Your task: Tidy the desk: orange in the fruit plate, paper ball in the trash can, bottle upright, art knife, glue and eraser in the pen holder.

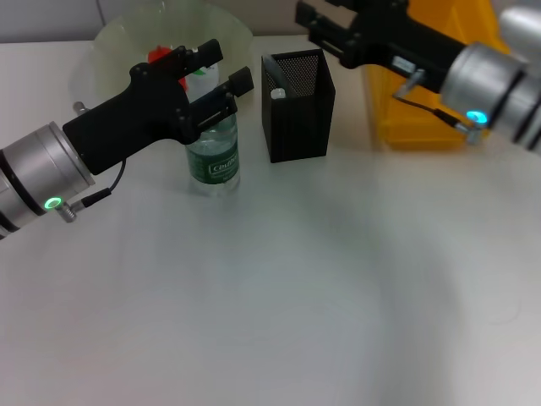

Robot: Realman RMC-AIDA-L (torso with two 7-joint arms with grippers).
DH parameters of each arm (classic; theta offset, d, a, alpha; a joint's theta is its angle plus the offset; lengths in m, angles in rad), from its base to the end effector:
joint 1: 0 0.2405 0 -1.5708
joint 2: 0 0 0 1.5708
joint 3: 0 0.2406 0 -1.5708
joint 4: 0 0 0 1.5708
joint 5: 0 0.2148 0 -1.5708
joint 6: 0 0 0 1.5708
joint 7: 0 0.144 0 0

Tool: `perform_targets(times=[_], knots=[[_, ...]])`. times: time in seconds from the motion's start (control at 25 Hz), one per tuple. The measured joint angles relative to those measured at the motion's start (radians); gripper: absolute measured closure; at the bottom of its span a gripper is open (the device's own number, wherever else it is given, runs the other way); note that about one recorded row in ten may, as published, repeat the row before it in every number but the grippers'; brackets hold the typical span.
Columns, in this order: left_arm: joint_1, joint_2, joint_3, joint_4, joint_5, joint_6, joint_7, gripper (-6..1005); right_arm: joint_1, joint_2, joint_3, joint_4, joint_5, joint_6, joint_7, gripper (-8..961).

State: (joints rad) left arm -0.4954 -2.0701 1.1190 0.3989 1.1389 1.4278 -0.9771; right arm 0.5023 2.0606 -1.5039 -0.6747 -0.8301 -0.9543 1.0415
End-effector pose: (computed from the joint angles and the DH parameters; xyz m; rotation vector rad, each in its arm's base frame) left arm -0.2238 0.3349 -0.0136 -2.3588 -0.4222 -1.1622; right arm 0.1770 0.3863 -0.0206 -2.2771 0.4342 0.9883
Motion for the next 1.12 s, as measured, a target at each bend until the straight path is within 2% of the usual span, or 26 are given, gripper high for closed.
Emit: perform_targets(times=[0.04,0.08,0.16,0.2,0.24,0.36,0.4,0.44,0.48,0.6,0.8,1.12], knots=[[0.0,0.0,0.0,0.0,0.0,0.0,0.0,375,-0.039,-0.01,0.012,-0.056,-0.058,-0.031,0.062,477],[0.002,0.0,0.0,0.0,0.0,0.007,-0.002,375,-0.039,-0.01,0.012,-0.056,-0.058,-0.031,0.062,460],[0.005,0.002,0.001,0.0,0.0,0.032,-0.005,374,-0.107,-0.031,0.062,-0.146,-0.185,-0.126,0.174,425],[0.006,0.003,0.004,0.0,0.003,0.049,-0.006,374,-0.155,-0.047,0.162,-0.207,-0.338,-0.279,0.274,425],[0.006,0.003,0.004,0.0,0.003,0.049,-0.006,375,-0.155,-0.047,0.162,-0.207,-0.338,-0.279,0.274,425],[0.006,0.004,0.009,0.0,0.017,0.085,-0.006,379,-0.182,-0.052,0.363,-0.233,-0.539,-0.564,0.349,425],[0.006,0.004,0.01,0.0,0.023,0.097,-0.006,380,-0.191,-0.053,0.48,-0.233,-0.627,-0.729,0.358,425],[0.006,0.004,0.011,0.0,0.044,0.118,-0.006,381,-0.196,-0.052,0.518,-0.232,-0.657,-0.774,0.358,425],[0.006,0.005,0.011,0.0,0.059,0.134,-0.006,381,-0.196,-0.052,0.518,-0.232,-0.657,-0.774,0.358,425],[0.004,0.006,0.013,0.0,0.143,0.218,-0.01,381,-0.217,-0.046,0.587,-0.226,-0.744,-0.904,0.345,425],[0.013,0.005,0.043,-0.003,0.197,0.253,-0.032,381,-0.222,-0.042,0.59,-0.161,-0.758,-0.933,0.232,425],[0.026,0.005,0.051,-0.001,0.201,0.277,-0.049,381,-0.214,-0.043,0.592,-0.142,-0.794,-0.95,0.214,425]])
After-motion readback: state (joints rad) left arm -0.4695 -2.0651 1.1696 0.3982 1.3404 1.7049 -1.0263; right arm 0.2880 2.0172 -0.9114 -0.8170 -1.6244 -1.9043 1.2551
